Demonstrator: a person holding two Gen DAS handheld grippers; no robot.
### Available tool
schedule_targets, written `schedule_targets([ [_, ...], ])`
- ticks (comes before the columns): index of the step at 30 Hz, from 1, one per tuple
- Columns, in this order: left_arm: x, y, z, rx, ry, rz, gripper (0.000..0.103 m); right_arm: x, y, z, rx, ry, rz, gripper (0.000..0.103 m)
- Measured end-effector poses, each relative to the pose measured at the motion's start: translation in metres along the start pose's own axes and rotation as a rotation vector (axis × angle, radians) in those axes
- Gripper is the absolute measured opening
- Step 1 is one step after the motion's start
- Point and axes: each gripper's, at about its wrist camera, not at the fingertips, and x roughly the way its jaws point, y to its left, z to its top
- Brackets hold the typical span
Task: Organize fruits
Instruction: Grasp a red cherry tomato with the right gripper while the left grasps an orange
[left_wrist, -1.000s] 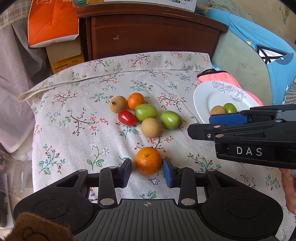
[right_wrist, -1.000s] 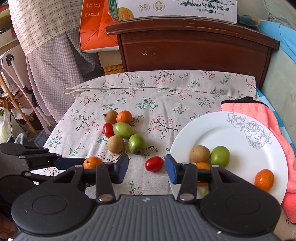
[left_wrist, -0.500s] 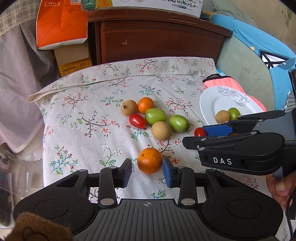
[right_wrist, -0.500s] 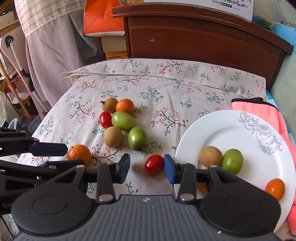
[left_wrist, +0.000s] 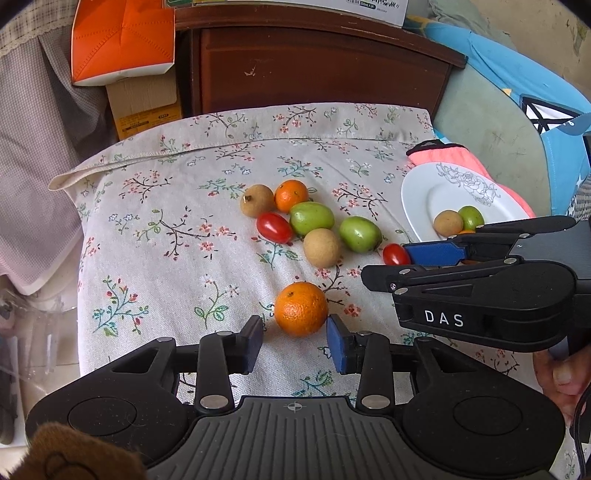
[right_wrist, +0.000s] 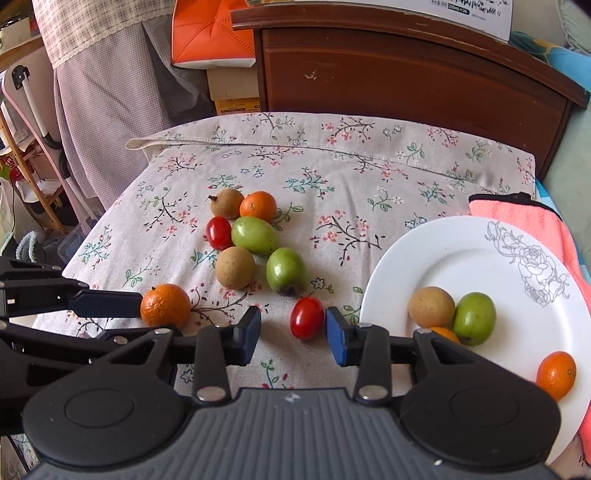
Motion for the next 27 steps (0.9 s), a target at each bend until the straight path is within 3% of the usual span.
schedule_targets([
  [2,0.000,-0.001,0.000,0.000,-0.004,-0.008,0.034,0.000,0.001,0.000,0.000,-0.003,-0.010,0.037],
  [7,0.001,-0.001,0.000,-0.007,-0.014,-0.027,0.028,0.000,-0.003,0.000,0.019,-0.012,-0.034,0.020],
  [15,-0.003,-0.001,0.003,-0.016,-0.029,-0.023,0.027,-0.007,-0.006,0.000,0.045,-0.023,-0.018,0.019],
  [27,-0.019,-0.006,0.016,-0.021,-0.108,-0.033,0.024,-0.039,-0.015,0.008,0.080,-0.109,0.009,0.019],
])
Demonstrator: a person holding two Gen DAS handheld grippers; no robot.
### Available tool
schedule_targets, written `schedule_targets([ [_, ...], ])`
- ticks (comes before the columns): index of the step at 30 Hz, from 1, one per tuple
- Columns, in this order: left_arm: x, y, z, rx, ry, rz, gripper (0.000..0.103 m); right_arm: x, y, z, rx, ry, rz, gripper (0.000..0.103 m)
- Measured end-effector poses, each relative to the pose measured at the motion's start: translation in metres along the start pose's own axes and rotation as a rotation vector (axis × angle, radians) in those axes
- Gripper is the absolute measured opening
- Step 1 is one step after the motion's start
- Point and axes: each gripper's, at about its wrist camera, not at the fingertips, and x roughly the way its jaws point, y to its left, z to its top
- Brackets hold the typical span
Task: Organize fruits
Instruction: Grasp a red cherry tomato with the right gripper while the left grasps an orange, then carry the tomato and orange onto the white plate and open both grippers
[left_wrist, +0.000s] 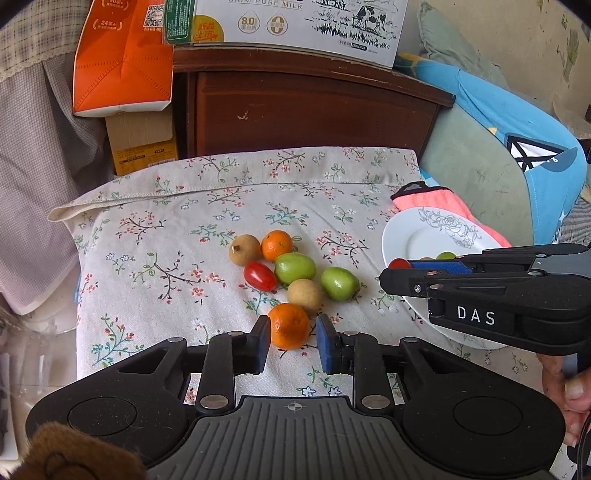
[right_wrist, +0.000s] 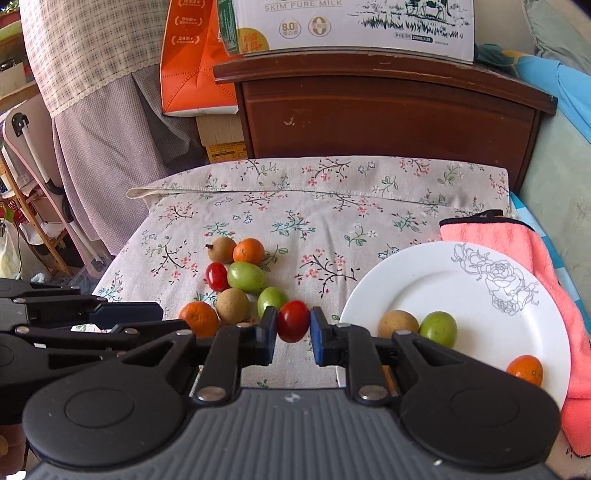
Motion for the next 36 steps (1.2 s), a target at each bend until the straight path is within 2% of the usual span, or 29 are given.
schedule_targets([
  [4,0.000,-0.001,0.001,-0.002,-0.005,-0.007,0.023,-0.012,-0.007,0.005,0.027,-0.032,0.003,0.019],
  [11,0.009,0.003,-0.003,-0.015,0.034,-0.010,0.024,-0.024,-0.017,0.008,0.067,-0.061,0.004,0.019],
  [13,0.012,0.002,-0.005,-0.006,0.036,0.009,0.025,-0.025,-0.017,0.008,0.070,-0.061,0.004,0.019],
  [15,0.017,0.001,-0.006,-0.005,0.056,0.015,0.029,-0.025,-0.018,0.009,0.076,-0.062,0.004,0.019],
  [17,0.021,0.001,-0.007,-0.007,0.059,0.036,0.044,-0.027,-0.020,0.010,0.089,-0.064,0.007,0.019],
  [18,0.022,0.001,-0.007,-0.003,0.050,0.051,0.045,-0.028,-0.021,0.010,0.094,-0.065,0.008,0.019],
  [21,0.023,-0.002,-0.006,0.018,0.015,0.062,0.042,-0.030,-0.024,0.010,0.110,-0.068,0.010,0.019],
  [22,0.024,-0.002,-0.005,0.016,0.009,0.061,0.038,-0.031,-0.026,0.010,0.119,-0.068,0.012,0.019],
  [23,0.025,-0.002,-0.005,0.014,0.008,0.055,0.028,-0.031,-0.027,0.010,0.128,-0.068,0.013,0.019],
  [30,0.022,-0.010,-0.001,0.004,-0.003,0.069,0.028,-0.046,-0.044,0.013,0.191,-0.094,0.015,0.019],
  [36,0.003,-0.029,0.015,0.004,-0.055,0.002,0.028,-0.073,-0.075,0.022,0.269,-0.170,0.006,0.019],
])
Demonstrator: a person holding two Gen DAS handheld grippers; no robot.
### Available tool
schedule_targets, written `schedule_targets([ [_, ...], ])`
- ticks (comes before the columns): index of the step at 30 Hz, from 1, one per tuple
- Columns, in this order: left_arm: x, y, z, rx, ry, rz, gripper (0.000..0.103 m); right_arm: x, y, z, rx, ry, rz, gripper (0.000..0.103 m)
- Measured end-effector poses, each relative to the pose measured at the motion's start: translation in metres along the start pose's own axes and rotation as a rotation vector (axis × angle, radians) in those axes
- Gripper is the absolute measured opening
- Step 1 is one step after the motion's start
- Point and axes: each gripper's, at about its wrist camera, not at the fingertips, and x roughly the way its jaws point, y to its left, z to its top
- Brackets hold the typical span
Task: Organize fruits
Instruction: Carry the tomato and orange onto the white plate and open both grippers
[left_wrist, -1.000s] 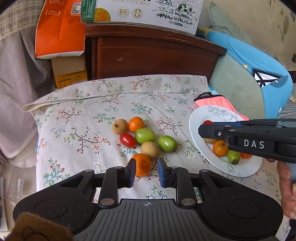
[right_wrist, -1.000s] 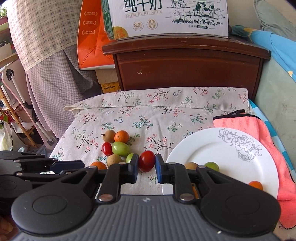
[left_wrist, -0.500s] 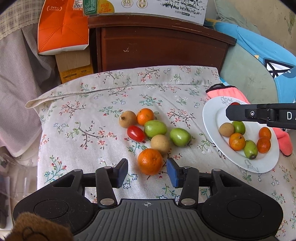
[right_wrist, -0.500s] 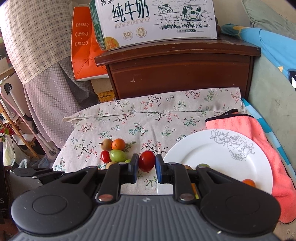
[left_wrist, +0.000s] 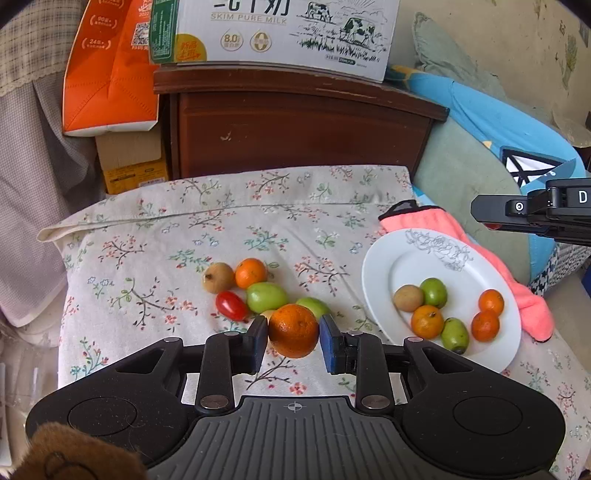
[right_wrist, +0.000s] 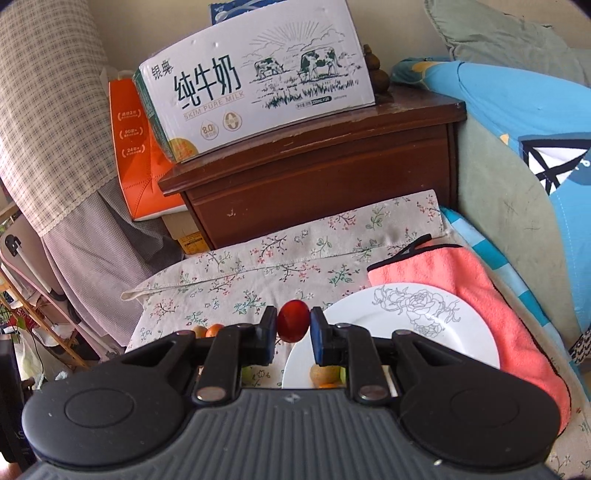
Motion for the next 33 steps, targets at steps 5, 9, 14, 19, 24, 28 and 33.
schedule_targets([
  [5,-0.008,-0.026,0.018,0.036,-0.053,-0.085,0.028,-0.014,-0.029,0.012,0.076,-0.038,-0.019,0.019],
  [9,0.001,-0.040,0.028,0.029,-0.044,-0.146,0.028,-0.014,-0.053,0.011,0.154,-0.028,-0.050,0.019],
  [14,0.016,-0.059,0.034,0.046,-0.026,-0.202,0.028,-0.005,-0.071,0.002,0.218,0.016,-0.076,0.019],
  [19,0.031,-0.081,0.031,0.113,-0.012,-0.240,0.028,0.004,-0.082,-0.006,0.266,0.053,-0.091,0.019],
  [24,0.042,-0.099,0.024,0.175,0.001,-0.265,0.028,0.015,-0.092,-0.014,0.321,0.093,-0.095,0.019],
  [28,0.050,-0.109,0.020,0.203,0.020,-0.279,0.028,0.023,-0.095,-0.018,0.333,0.119,-0.124,0.019],
  [33,0.045,-0.114,0.019,0.224,0.001,-0.299,0.030,0.025,-0.099,-0.019,0.363,0.119,-0.142,0.022],
])
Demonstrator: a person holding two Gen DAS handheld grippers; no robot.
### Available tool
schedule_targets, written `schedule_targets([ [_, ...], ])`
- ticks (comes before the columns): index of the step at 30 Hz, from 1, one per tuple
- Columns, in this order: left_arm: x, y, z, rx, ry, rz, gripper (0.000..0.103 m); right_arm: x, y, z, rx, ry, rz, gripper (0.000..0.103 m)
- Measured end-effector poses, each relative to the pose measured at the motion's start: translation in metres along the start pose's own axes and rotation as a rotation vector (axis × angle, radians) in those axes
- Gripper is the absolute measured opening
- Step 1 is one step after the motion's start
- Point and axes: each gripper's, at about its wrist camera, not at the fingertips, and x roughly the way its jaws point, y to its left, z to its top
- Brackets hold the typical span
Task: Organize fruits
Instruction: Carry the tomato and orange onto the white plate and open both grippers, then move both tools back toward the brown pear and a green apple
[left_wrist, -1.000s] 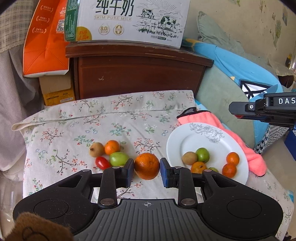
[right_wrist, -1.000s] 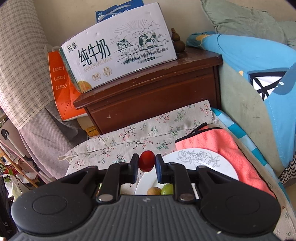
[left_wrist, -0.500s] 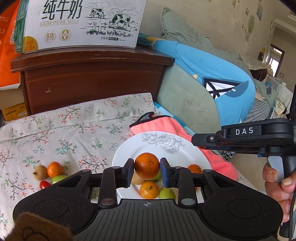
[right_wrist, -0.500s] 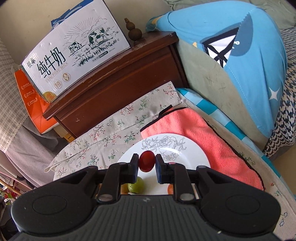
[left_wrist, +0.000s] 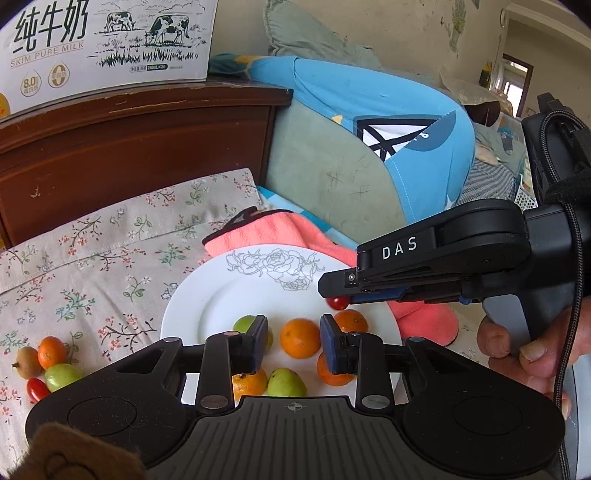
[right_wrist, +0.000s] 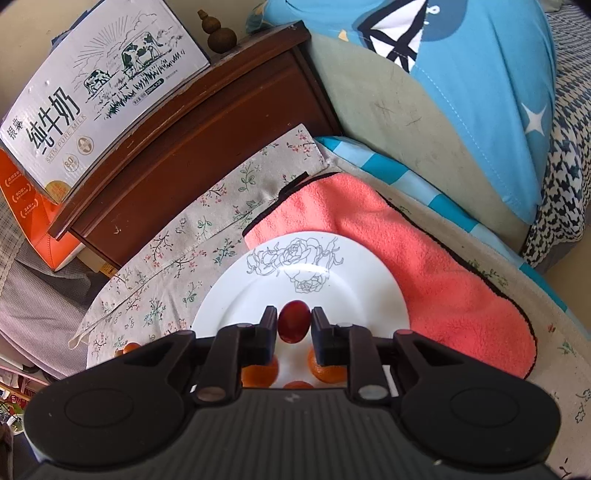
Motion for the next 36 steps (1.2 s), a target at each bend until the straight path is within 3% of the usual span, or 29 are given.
schedule_targets([
  [3,-0.004,-0.001,0.002,0.000,0.003,-0.012,0.032,-0.001,-0.002,0.001,0.021,-0.004,-0.001,0.023],
  [8,-0.022,0.001,0.015,0.021,-0.019,0.048,0.062,-0.009,0.000,0.005,0.038,-0.035,0.017,0.029],
  [10,-0.030,0.006,0.022,0.034,-0.020,0.083,0.070,-0.012,0.003,0.007,0.030,-0.048,0.025,0.037],
  [16,-0.054,0.043,0.034,0.024,-0.014,0.170,0.073,-0.016,0.019,0.006,-0.048,-0.062,0.029,0.044],
  [19,-0.065,0.066,0.035,0.016,-0.018,0.267,0.082,-0.014,0.028,0.003,-0.083,-0.051,0.042,0.046],
  [21,-0.068,0.084,0.036,-0.035,-0.012,0.317,0.082,-0.014,0.036,0.000,-0.118,-0.049,0.060,0.047],
  [30,-0.076,0.133,0.028,-0.148,0.036,0.303,0.082,-0.011,0.074,-0.019,-0.279,-0.060,0.117,0.063],
  [36,-0.070,0.152,0.025,-0.134,0.061,0.361,0.082,-0.002,0.089,-0.030,-0.328,-0.043,0.138,0.069],
])
